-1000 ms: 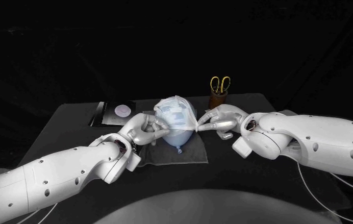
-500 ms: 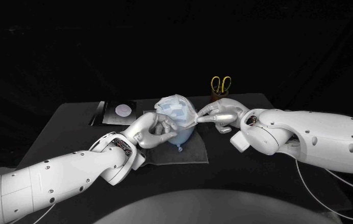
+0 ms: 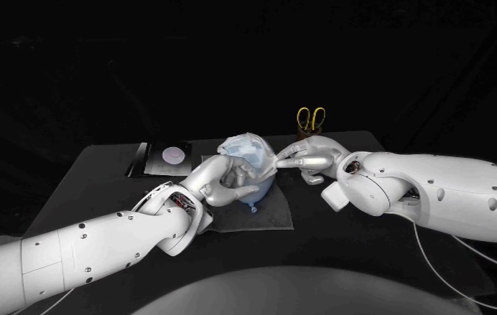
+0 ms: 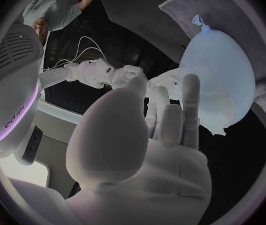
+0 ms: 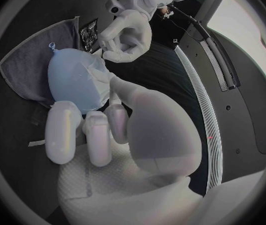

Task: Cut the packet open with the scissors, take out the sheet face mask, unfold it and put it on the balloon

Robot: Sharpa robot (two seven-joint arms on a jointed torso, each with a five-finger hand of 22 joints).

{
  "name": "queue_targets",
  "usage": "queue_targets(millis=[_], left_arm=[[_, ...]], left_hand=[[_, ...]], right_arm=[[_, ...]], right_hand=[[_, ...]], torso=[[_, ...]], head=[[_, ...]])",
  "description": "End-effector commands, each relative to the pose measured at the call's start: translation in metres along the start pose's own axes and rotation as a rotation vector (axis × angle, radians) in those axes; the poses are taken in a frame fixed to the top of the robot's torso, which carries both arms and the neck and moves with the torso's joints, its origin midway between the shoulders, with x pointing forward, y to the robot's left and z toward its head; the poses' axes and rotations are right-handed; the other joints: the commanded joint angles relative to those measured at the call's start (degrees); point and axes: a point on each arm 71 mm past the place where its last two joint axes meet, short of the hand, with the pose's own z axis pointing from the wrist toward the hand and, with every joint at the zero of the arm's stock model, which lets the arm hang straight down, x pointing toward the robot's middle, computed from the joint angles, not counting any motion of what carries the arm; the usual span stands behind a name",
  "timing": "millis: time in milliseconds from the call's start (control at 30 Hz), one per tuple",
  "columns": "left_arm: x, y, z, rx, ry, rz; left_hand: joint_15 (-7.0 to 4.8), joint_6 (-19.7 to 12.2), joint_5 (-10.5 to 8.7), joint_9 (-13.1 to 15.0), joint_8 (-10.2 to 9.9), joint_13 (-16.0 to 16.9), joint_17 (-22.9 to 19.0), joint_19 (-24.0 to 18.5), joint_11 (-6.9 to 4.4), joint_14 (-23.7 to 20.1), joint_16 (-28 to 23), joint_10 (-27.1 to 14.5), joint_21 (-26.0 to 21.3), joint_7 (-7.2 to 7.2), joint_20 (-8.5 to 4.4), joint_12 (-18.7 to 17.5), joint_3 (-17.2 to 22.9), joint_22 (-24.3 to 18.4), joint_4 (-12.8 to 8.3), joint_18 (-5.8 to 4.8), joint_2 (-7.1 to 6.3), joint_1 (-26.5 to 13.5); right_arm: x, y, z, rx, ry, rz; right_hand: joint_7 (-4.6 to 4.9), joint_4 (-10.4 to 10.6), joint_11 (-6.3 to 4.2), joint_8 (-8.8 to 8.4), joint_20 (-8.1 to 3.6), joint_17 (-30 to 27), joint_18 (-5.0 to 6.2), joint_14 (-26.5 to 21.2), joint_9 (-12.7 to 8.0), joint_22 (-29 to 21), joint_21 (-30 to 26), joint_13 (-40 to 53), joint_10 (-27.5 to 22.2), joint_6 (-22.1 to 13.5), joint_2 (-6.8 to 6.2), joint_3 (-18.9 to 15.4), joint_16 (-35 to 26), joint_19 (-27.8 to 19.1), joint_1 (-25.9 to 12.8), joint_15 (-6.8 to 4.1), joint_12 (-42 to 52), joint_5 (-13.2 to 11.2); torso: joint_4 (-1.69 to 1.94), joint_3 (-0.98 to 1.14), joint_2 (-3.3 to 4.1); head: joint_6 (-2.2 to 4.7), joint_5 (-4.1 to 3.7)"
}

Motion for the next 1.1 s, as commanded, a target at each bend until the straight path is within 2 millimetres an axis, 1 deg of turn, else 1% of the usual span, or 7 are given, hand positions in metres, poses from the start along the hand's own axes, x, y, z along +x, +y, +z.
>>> queue_targets(millis=[33, 233, 367, 567, 600, 900, 1100], left_arm=[[0.0, 0.0, 0.005, -0.033, -0.024, 0.064], [0.003, -0.004, 0.013, -0.041, -0.007, 0.088], [0.003, -0.007, 0.018, -0.036, 0.001, 0.096], [0.0, -0.014, 0.022, -0.001, -0.007, 0.092], [0.0, -0.015, 0.023, 0.007, -0.012, 0.09], [-0.001, -0.021, 0.024, 0.034, -0.023, 0.08], [0.0, -0.021, 0.025, 0.025, -0.019, 0.075]], left_hand=[[0.04, -0.5, -0.24, 0.2, 0.4, 0.2, 0.3, 0.3, -0.14, 0.4, 0.3, -0.5, 0.4, -0.05, -0.03, 0.5, -0.7, 0.2, 0.0, 0.14, -0.22, -1.0], [-0.16, -0.7, -0.22, 0.6, 1.4, 0.8, 3.6, 2.3, -0.37, 1.8, 1.2, -0.3, 2.4, -0.42, -0.13, 1.6, -2.5, 3.6, 0.0, -0.38, -0.12, -1.9], [-0.64, 0.2, -0.23, 0.8, 2.4, 4.8, 6.1, 3.6, -1.03, 2.9, 1.7, 2.7, 3.9, -1.13, -0.48, 4.3, -3.5, 5.8, 0.0, -0.7, 0.57, -1.8], [-1.25, 1.8, -0.23, 0.8, 3.2, 7.9, 7.1, 4.3, -1.81, 3.3, 2.0, 5.1, 4.7, -2.03, -0.95, 6.1, -4.0, 7.0, 0.0, -0.88, 1.46, -1.3], [-1.67, 2.7, -0.22, 0.8, 3.6, 9.9, 8.0, 4.8, -2.28, 3.8, 2.1, 6.8, 5.2, -2.53, -1.26, 7.1, -3.9, 7.8, -0.2, -0.99, 1.84, -0.5], [-2.31, 3.9, -0.21, 0.4, 3.9, 12.4, 9.7, 6.1, -2.89, 4.6, 2.3, 8.8, 6.5, -3.11, -1.95, 8.3, -3.5, 9.9, -0.4, -1.36, 2.78, 1.5], [-2.4, 3.6, -0.22, 0.0, 3.4, 12.7, 11.5, 7.2, -2.85, 5.4, 2.6, 9.2, 7.5, -2.91, -2.17, 8.3, -3.7, 11.7, -0.1, -1.69, 2.72, 1.5]], right_arm=[[0.002, 0.002, 0.0, -0.013, 0.006, 0.014], [0.004, 0.006, 0.001, -0.022, 0.008, 0.021], [0.004, 0.009, 0.003, -0.029, 0.004, 0.022], [0.004, 0.015, 0.008, -0.04, -0.011, 0.019], [0.004, 0.016, 0.009, -0.042, -0.014, 0.018], [0.004, 0.021, 0.014, -0.047, -0.024, 0.015], [0.008, 0.024, 0.015, -0.049, -0.014, 0.015]], right_hand=[[0.16, 0.0, -0.1, 0.31, -0.37, 15.1, -0.53, 6.1, 1.1, 11.3, 0.0, 4.5, 1.1, 0.2, 0.56, 0.3, 0.2, 2.9, 0.0, -0.48, -0.3, 0.3], [0.16, 0.0, -0.1, 0.31, -0.37, 15.1, -0.53, 6.1, 1.1, 11.3, 0.0, 4.5, 1.1, 0.2, 0.56, 0.3, 0.2, 2.9, 0.0, -0.48, -0.3, 0.3], [0.16, 0.0, -0.1, 0.31, -0.37, 15.1, -0.53, 6.1, 1.1, 11.3, 0.0, 4.5, 1.1, 0.2, 0.56, 0.3, 0.2, 2.9, 0.0, -0.48, -0.3, 0.3], [0.16, 0.0, -0.1, 0.34, -0.37, 15.1, -0.54, 6.1, 1.2, 11.3, 0.0, 4.5, 1.1, 0.2, 0.57, 0.4, 0.2, 2.9, 0.0, -0.48, -0.2, 0.3], [0.16, 0.0, -0.1, 0.34, -0.37, 15.1, -0.54, 6.1, 1.2, 11.3, 0.0, 4.5, 1.1, 0.2, 0.57, 0.4, 0.2, 2.9, 0.0, -0.48, -0.2, 0.3], [0.16, 0.0, -0.1, 0.37, -0.37, 15.1, -0.53, 6.1, 1.2, 11.3, 0.0, 4.5, 1.1, 0.1, 0.58, 0.4, 0.2, 2.9, -0.1, -0.48, -0.3, 0.3], [0.16, 0.0, -0.1, 0.37, -0.37, 15.1, -0.53, 6.1, 1.2, 11.3, 0.0, 4.5, 1.1, 0.1, 0.58, 0.4, 0.2, 2.9, -0.1, -0.48, -0.3, 0.3]], torso=[[0.05, 0.0, -0.03], [0.03, 0.01, -0.07], [0.05, 0.0, -0.07], [0.08, 0.01, -0.01], [0.09, 0.02, 0.0], [0.05, -0.03, 0.02], [0.06, -0.01, -0.03]], head=[[0.0, -0.12], [0.0, -0.09], [0.0, -0.2], [0.0, -0.38], [0.0, -0.41], [0.0, -0.37], [0.0, -0.3]])
